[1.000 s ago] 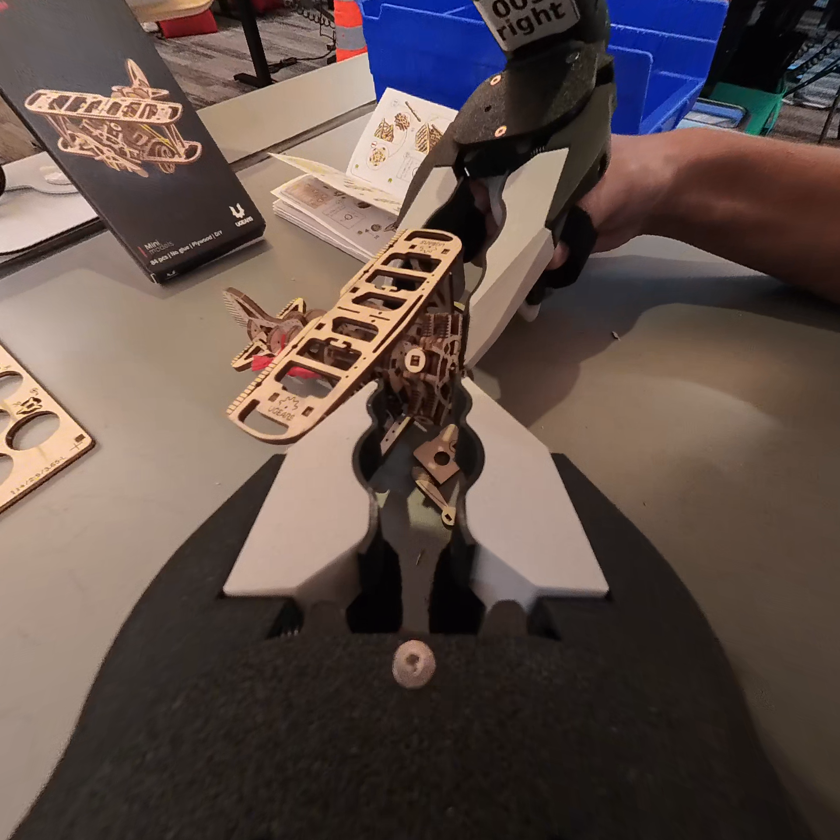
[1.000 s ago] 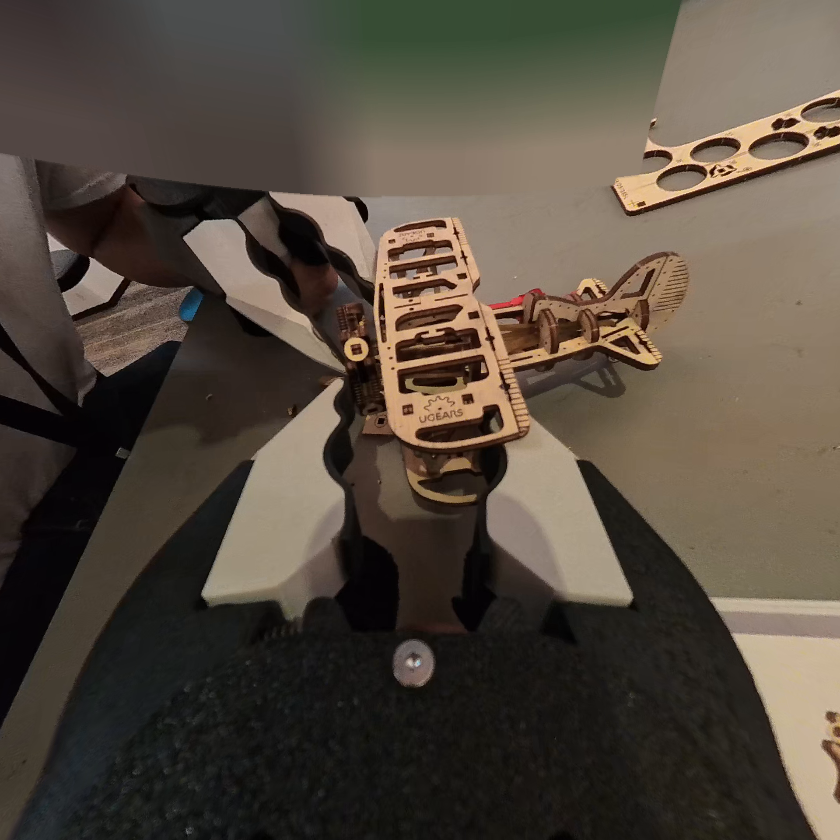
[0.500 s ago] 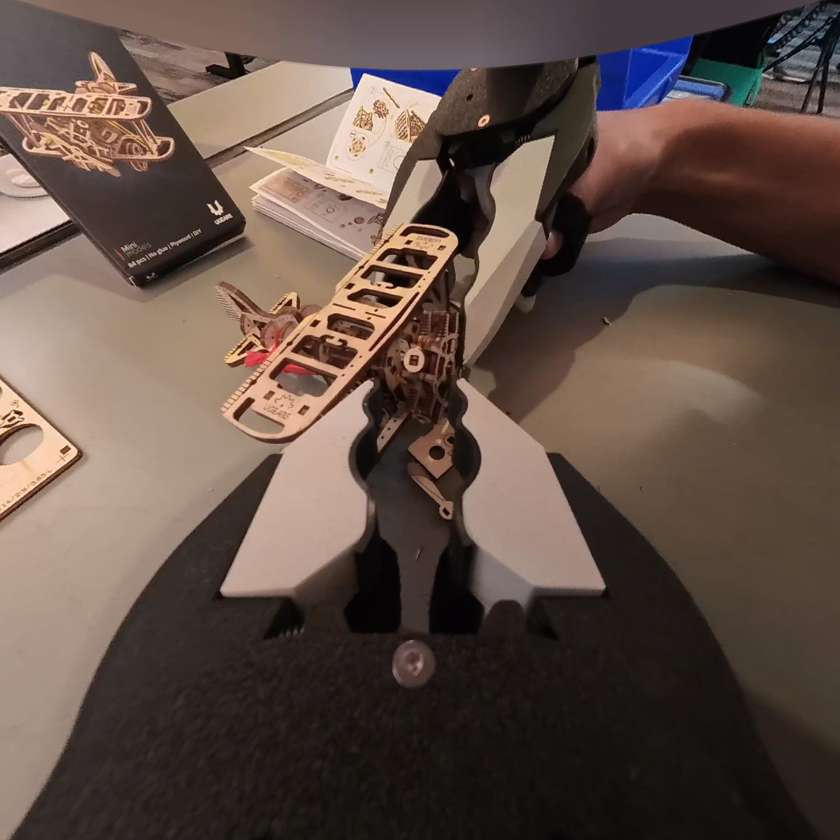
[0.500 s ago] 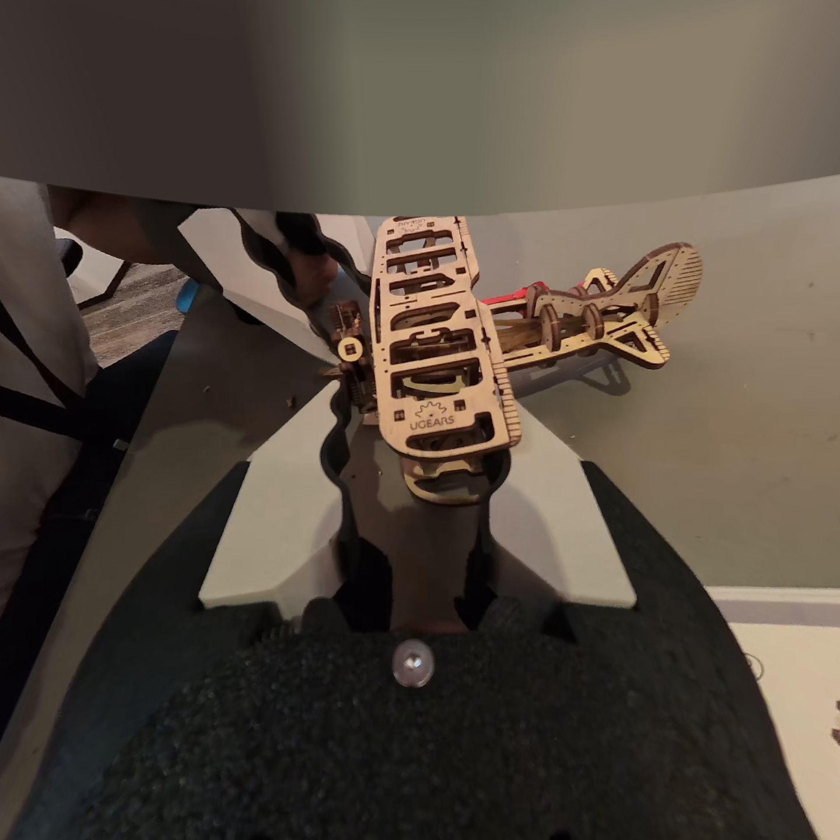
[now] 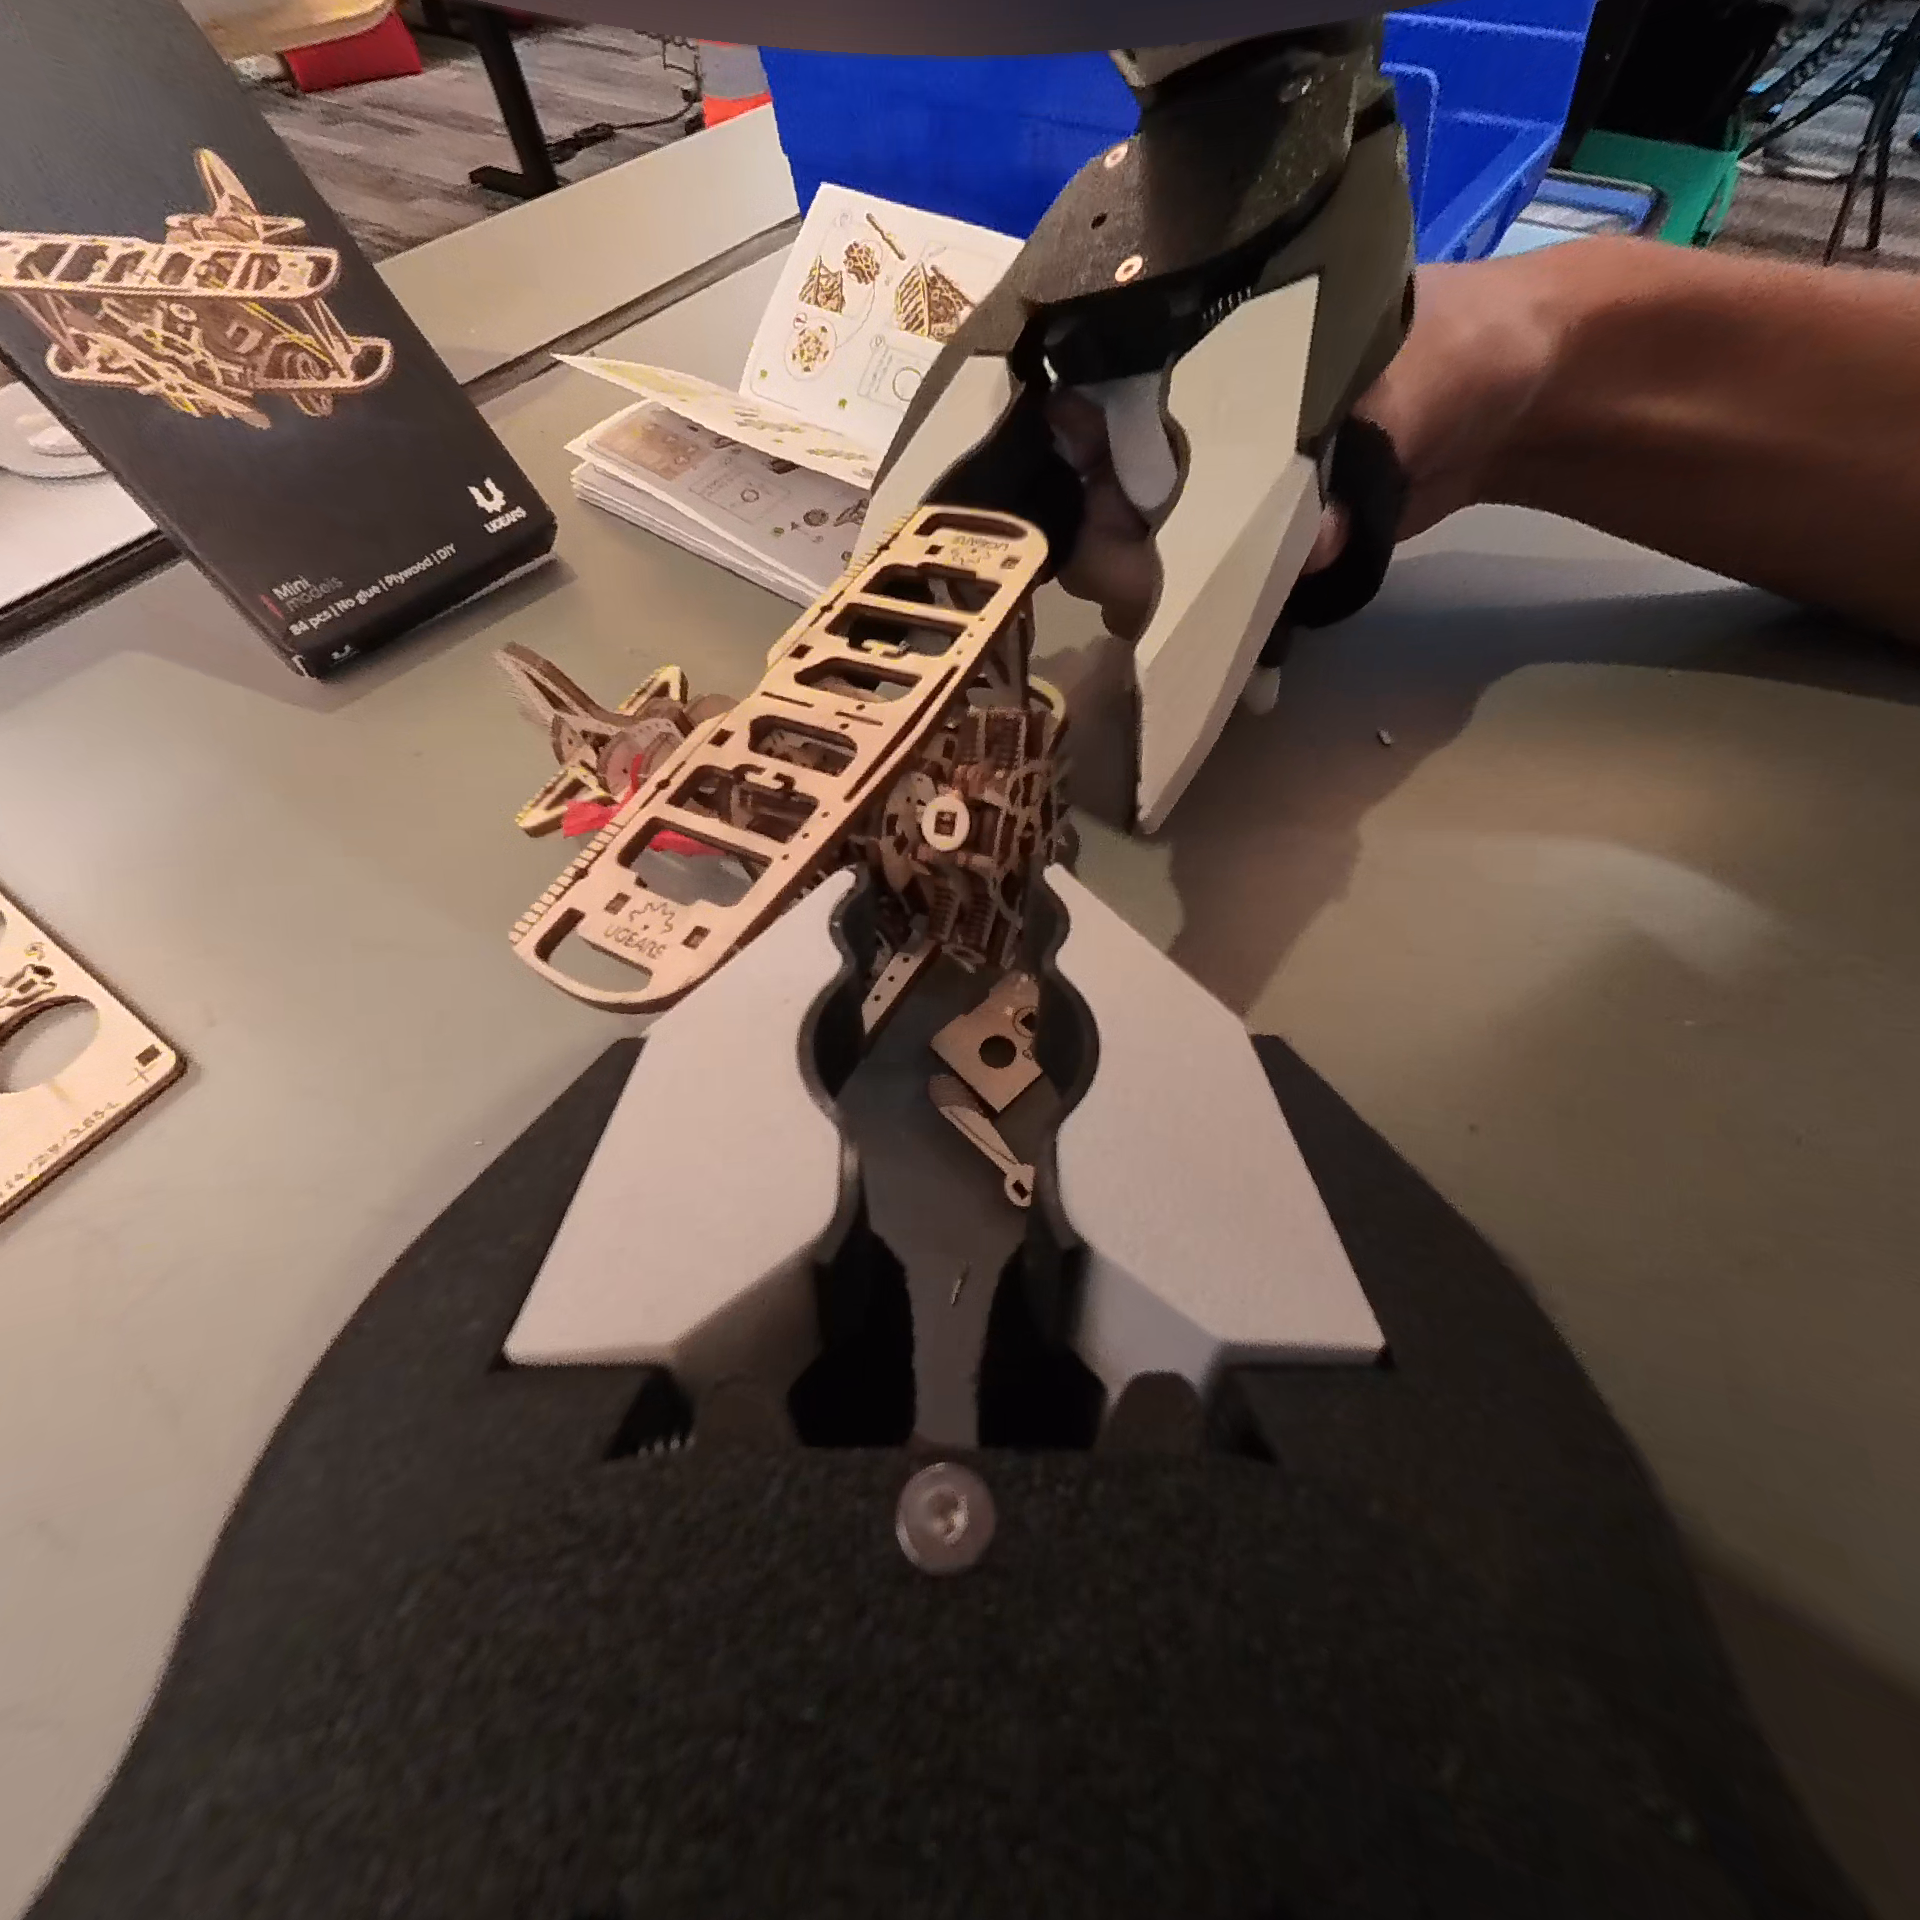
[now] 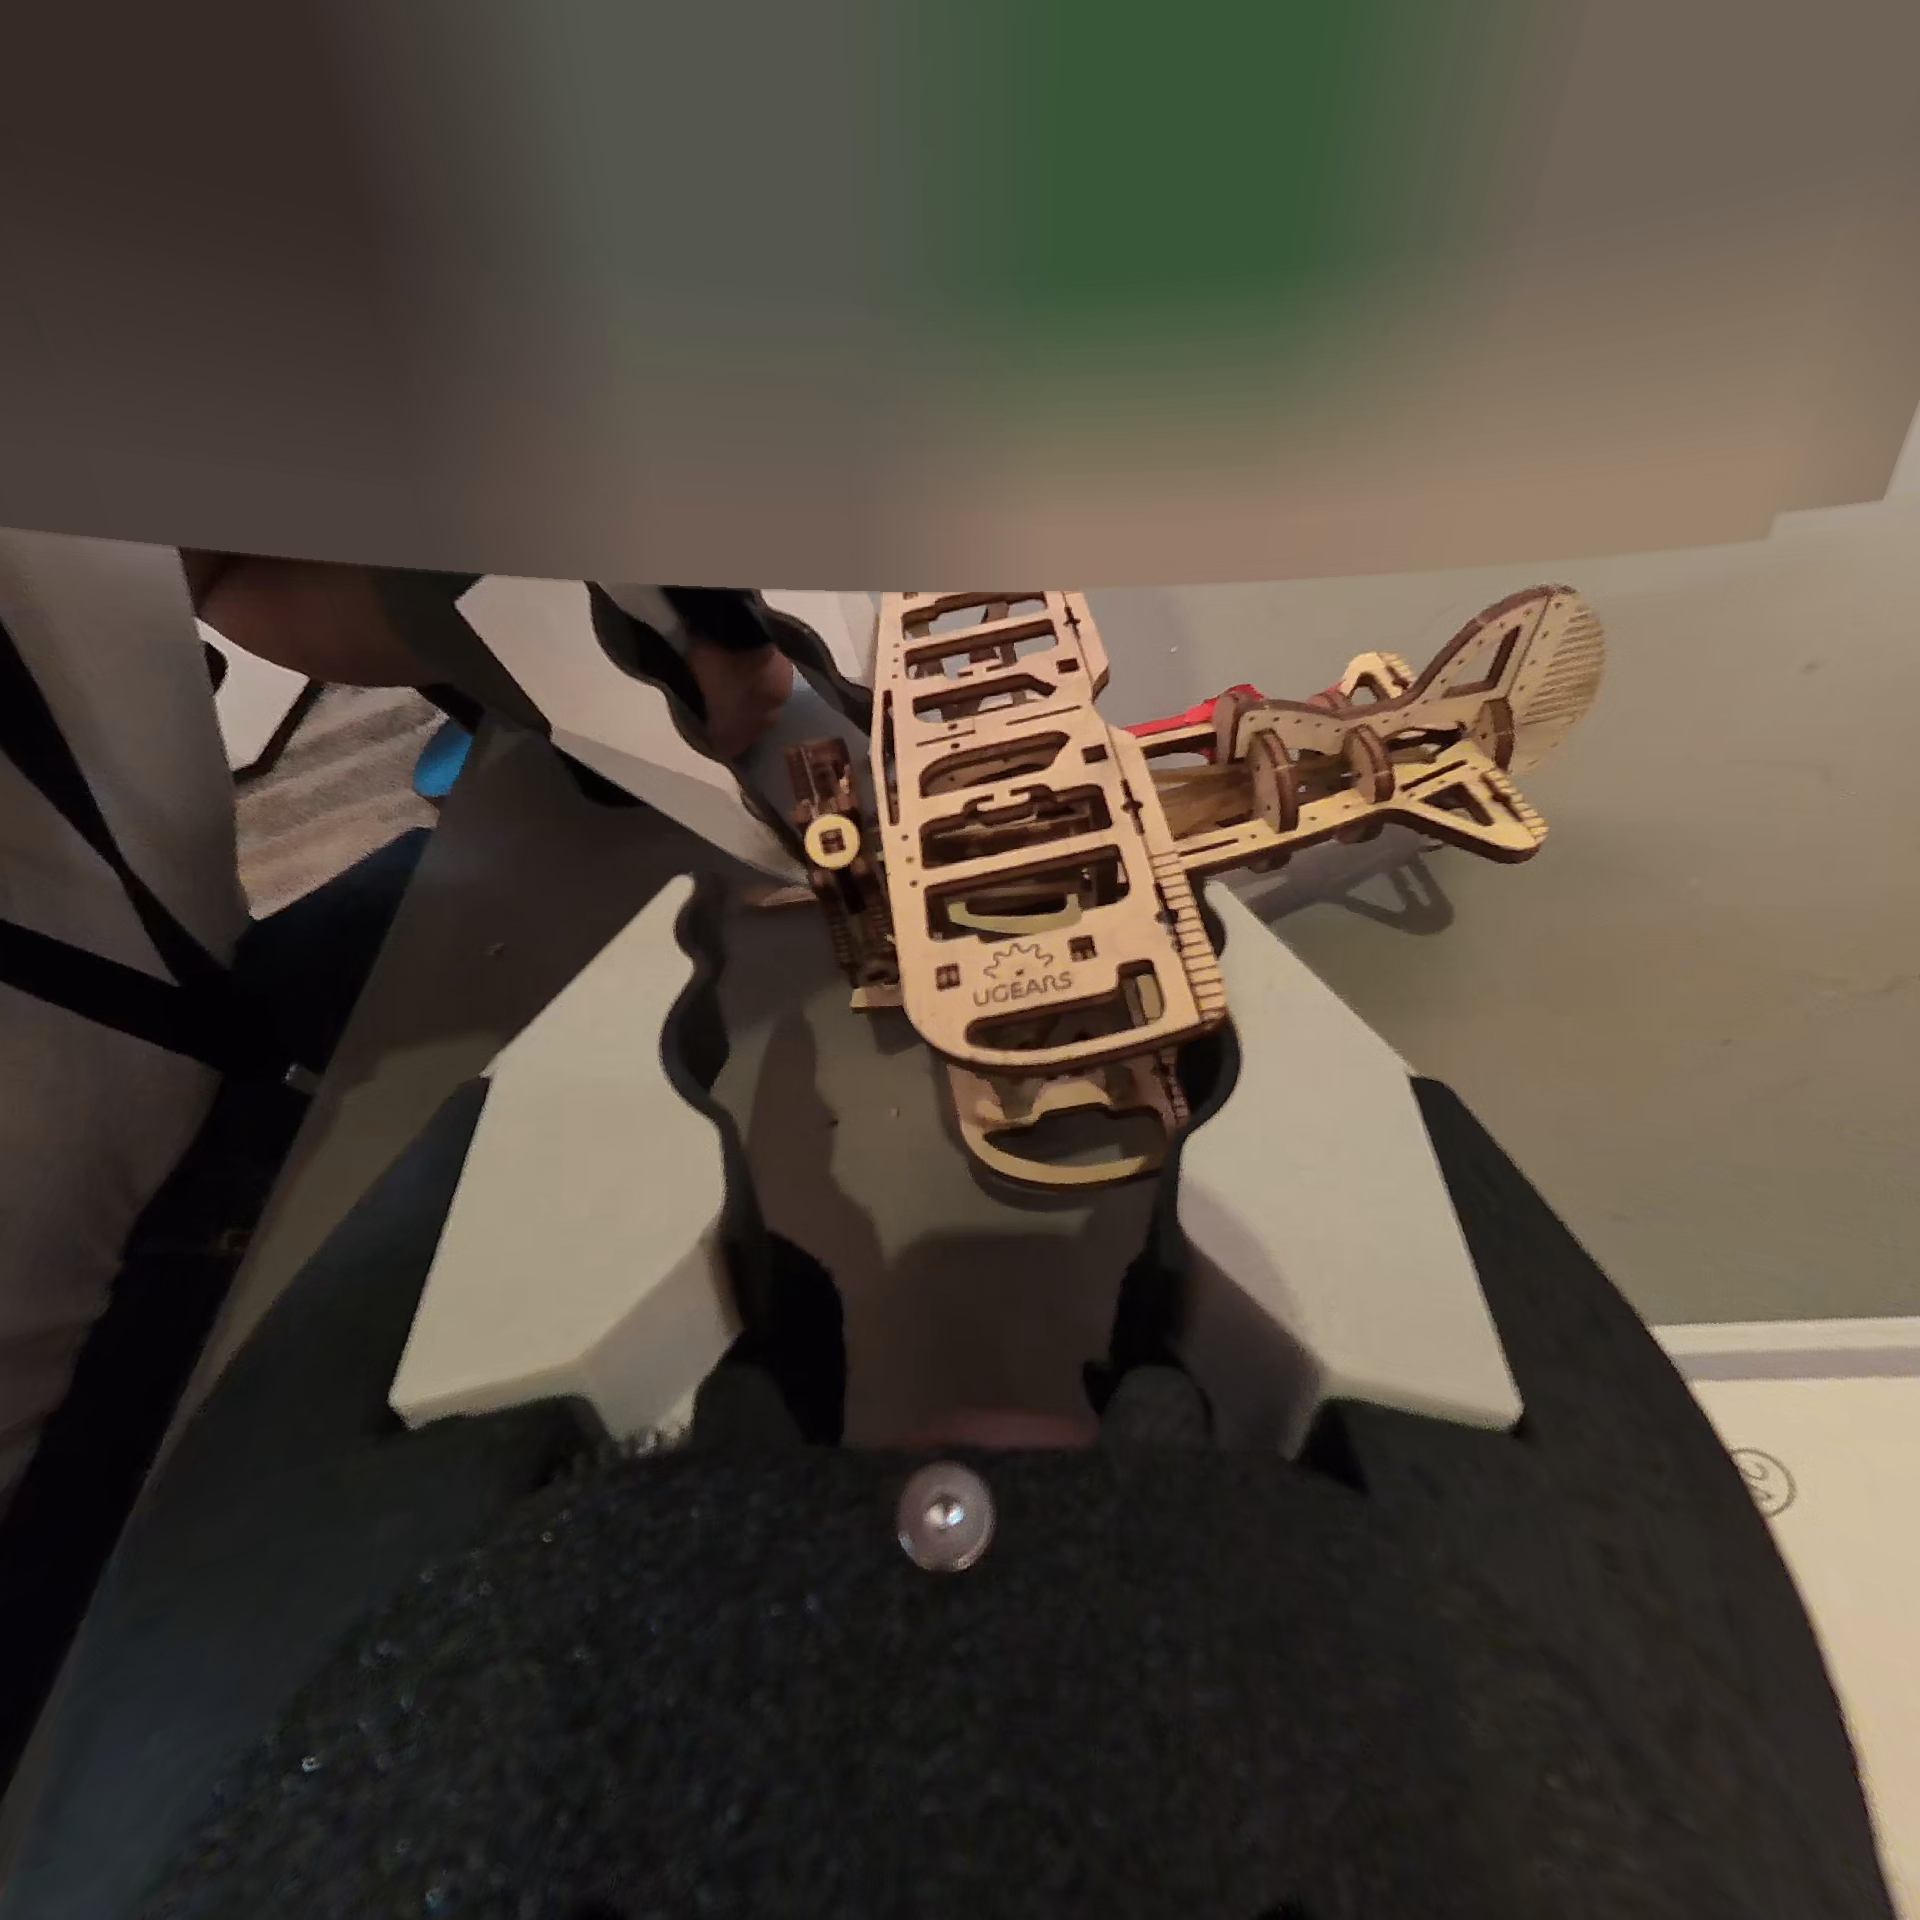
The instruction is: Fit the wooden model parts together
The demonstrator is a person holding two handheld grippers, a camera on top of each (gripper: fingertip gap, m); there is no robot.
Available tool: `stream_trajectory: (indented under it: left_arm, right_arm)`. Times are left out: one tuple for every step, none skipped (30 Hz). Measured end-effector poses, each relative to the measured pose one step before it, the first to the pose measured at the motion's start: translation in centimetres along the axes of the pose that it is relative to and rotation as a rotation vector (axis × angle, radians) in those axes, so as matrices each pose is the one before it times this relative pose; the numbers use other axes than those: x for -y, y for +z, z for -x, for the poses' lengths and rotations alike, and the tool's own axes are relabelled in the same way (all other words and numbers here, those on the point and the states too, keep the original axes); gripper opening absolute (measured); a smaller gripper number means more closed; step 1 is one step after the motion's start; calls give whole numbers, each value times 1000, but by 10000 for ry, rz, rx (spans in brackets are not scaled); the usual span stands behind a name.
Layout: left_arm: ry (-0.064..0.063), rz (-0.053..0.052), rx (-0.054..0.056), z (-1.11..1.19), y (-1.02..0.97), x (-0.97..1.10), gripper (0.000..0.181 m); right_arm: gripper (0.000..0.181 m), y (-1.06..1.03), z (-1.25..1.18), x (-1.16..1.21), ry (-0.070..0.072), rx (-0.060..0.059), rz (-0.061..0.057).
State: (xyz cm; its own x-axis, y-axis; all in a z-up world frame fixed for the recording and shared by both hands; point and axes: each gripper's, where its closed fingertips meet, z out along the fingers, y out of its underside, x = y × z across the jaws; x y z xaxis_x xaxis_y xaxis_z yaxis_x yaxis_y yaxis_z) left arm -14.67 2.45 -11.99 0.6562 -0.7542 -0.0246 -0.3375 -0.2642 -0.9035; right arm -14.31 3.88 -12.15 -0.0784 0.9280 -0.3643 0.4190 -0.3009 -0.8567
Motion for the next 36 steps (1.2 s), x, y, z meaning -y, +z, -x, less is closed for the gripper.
stream_trajectory:
  left_arm:
    - [38,-4,84,32,34,24,25]
    - [16,-9,96,35,32,40,25]
    - [36,24,88,25,55,-5,25]
    - [36,-15,53,-62,33,40,25]
    - [0,-46,21,-151,31,118,24]
    - [3,-36,-5,-186,33,87,24]
    - [11,-12,37,-100,39,51,24]
    - [-55,55,27,-35,58,-64,24]
    - [-69,80,19,35,41,-124,25]
    - [-57,68,35,100,8,-106,26]
    - [-26,61,-7,70,16,-116,27]
    - [-18,-16,-41,-6,-25,13,27]
    - [21,-2,-32,-24,-43,-19,27]
    - [47,10,-4,13,-15,-29,27]
    - [22,6,-3,18,6,-14,26]
    - [-19,-1,-22,13,-5,7,26]
    - [-12,15,-10,-14,38,-9,25]
    - [2,-22,35,-13,14,55,25]
    - [-33,-83,18,-75,-12,152,24]
    - [-22,-34,45,-50,0,74,24]
    - [2,-45,16,-34,-27,60,24]
    - [-2,21,6,-21,7,-40,24]
    - [31,-8,-23,-52,-11,16,24]
    - [34,-9,-46,-90,17,9,24]
    - [27,34,-59,-111,42,-37,25]
    - [-14,37,-65,-84,59,-34,25]
    - [-73,71,-78,-77,81,-72,24]
    - [-61,44,-41,-46,88,-38,24]
    - [-66,-59,-51,-88,31,134,24]
    - [-137,-112,-208,-295,3,213,24]
    - [-250,-95,-230,-251,-9,198,24]
    - [-224,-37,-44,77,-4,66,24]
    - [-164,-74,-45,89,-48,123,24]
    - [-153,-85,-75,-4,-70,148,24]
    - [-173,-105,-46,-71,-64,156,24]
    - [-211,-101,-12,-88,-37,129,24]
  right_arm:
    - [87,8,-98,126,76,-20,-74]
    - [85,72,-160,110,102,-55,-43]
    - [83,39,-243,11,100,-106,7]
    - [74,-60,-389,16,139,-172,-13]
    - [70,-97,-13,-66,160,113,14]
    - [70,-112,121,-119,204,221,31]
    - [68,-58,59,-102,117,126,46]
    - [68,-3,-5,-143,-13,11,91]
    - [65,16,13,-131,13,28,88]
    - [59,7,94,-112,46,94,63]
    - [57,31,30,-126,87,61,65]
    - [57,9,43,30,60,65,-22]
    - [57,25,35,-9,-9,18,11]
    - [57,20,-25,11,-43,-53,2]
    - [59,34,-69,28,-17,-78,-16]
    - [62,24,-47,3,-4,-44,-1]
    - [63,-4,-47,16,-31,-69,-8]
    - [65,27,-79,10,-99,-124,-1]
    - [69,44,-76,55,-140,-156,-12]
    - [70,34,-67,50,-158,-160,-20]
    - [72,16,-76,-64,-154,-186,41]
    - [73,-68,0,12,-146,-139,-32]
    - [73,-97,30,-9,-102,-102,-45]
    - [73,-133,41,-87,-87,-90,-1]
    - [73,-119,25,-205,-76,-115,61]
    - [77,-74,-2,-335,-54,-138,146]
    - [81,0,65,-330,-10,-85,148]
    - [83,45,48,-242,-59,-76,132]
    - [83,97,77,-132,-140,-63,102]
    - [83,169,10,-187,-187,-97,167]
    - [84,139,-70,-68,-206,-111,106]
    - [82,5,46,161,-80,15,-75]
    - [80,-53,48,197,34,69,-125]
    - [79,-74,55,129,80,86,-99]
    - [79,-74,111,137,76,83,-110]
    - [79,-74,107,89,41,71,-84]
